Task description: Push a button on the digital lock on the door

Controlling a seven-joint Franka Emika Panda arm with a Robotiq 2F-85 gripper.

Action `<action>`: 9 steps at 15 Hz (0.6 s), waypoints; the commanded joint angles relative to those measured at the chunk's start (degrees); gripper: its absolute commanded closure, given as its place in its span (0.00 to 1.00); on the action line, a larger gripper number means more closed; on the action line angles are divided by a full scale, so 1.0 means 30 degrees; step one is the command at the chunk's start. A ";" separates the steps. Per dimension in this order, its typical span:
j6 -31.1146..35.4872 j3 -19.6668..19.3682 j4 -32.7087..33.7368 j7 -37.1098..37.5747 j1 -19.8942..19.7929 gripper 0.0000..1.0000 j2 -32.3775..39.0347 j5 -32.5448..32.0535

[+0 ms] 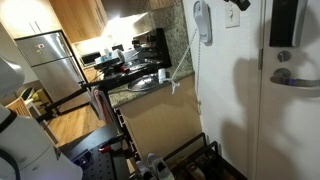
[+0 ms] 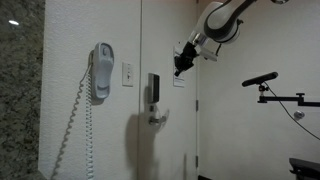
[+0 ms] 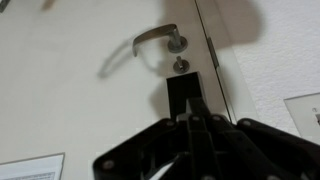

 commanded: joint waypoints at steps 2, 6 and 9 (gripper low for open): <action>0.0950 0.0001 -0.0235 0.0000 0.0011 0.99 0.0089 0.0075; 0.1252 0.0011 -0.0299 -0.0001 0.0020 0.99 0.0201 0.0203; 0.1271 0.0011 -0.0298 -0.0001 0.0020 0.99 0.0201 0.0212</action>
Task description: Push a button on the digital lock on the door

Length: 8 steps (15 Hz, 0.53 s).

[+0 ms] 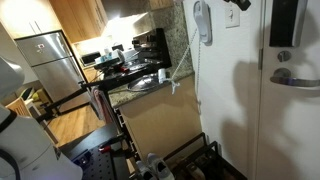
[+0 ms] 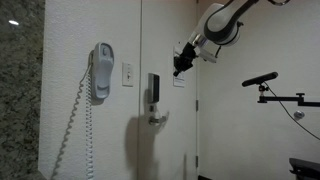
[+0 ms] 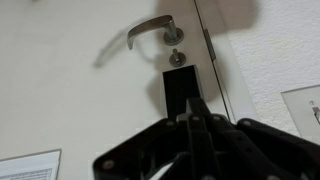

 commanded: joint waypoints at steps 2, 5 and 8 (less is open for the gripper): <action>0.0008 0.0000 0.0000 0.0000 0.0000 0.99 0.0000 0.0003; 0.0667 0.0050 -0.0026 0.0013 0.0153 1.00 0.0210 0.0641; 0.2849 0.0368 0.0104 0.0490 0.0522 1.00 0.1153 0.2673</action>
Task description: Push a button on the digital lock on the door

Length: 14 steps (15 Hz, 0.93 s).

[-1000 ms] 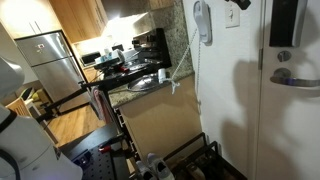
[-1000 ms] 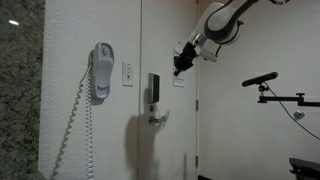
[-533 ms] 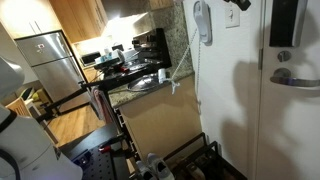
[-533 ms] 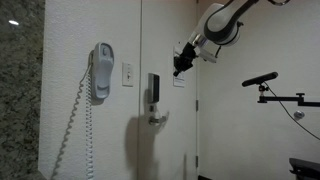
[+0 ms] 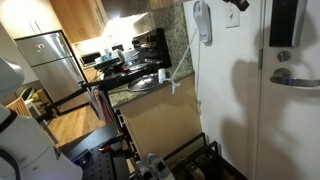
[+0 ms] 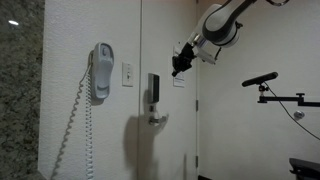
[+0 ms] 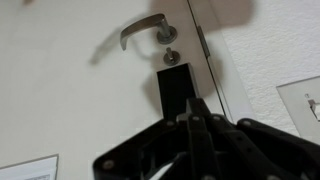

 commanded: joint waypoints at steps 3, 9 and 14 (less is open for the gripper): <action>0.5353 0.0528 0.0487 0.1318 0.0593 1.00 0.2447 0.2719; 0.6784 0.0628 0.0432 0.0664 0.0842 0.99 0.4035 0.4746; 0.6788 0.0673 0.0784 0.0749 0.0915 0.99 0.4780 0.5013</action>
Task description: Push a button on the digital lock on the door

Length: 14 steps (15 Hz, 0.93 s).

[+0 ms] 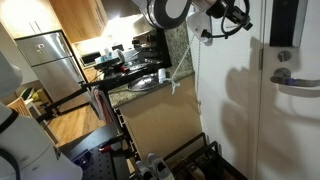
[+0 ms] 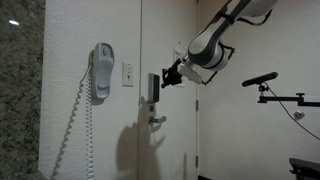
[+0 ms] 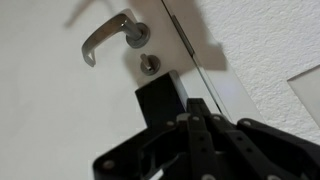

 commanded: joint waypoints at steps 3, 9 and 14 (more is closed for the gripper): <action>-0.0043 0.0021 0.0102 -0.0372 0.0064 0.99 -0.0013 0.0442; 0.0015 -0.0176 -0.0199 0.0022 0.0006 1.00 0.0049 0.0896; -0.0059 -0.0346 0.0020 0.0346 -0.0204 1.00 -0.0164 0.2061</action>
